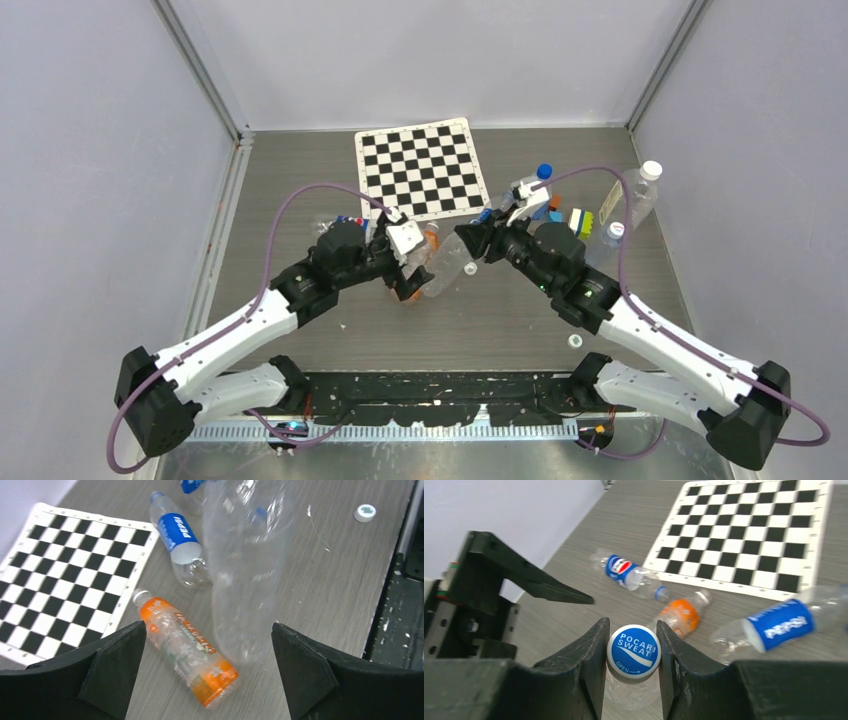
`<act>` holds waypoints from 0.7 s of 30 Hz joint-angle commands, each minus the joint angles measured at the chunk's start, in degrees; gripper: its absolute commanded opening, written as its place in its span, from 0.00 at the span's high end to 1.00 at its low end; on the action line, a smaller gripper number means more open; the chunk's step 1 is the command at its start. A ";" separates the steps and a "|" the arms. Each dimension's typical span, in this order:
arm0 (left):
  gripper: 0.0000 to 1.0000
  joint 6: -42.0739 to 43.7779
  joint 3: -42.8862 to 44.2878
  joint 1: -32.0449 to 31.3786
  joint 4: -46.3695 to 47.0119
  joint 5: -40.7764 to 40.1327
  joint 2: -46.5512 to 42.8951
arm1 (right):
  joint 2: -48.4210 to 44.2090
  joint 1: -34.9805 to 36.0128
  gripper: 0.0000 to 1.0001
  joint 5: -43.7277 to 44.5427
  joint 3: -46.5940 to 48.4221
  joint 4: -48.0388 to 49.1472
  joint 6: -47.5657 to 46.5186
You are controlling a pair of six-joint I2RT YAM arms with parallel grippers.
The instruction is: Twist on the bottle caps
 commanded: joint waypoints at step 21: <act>0.00 5.49 -4.19 0.97 9.66 -17.46 -9.05 | -2.43 -15.78 0.94 17.39 -3.56 -5.32 -19.44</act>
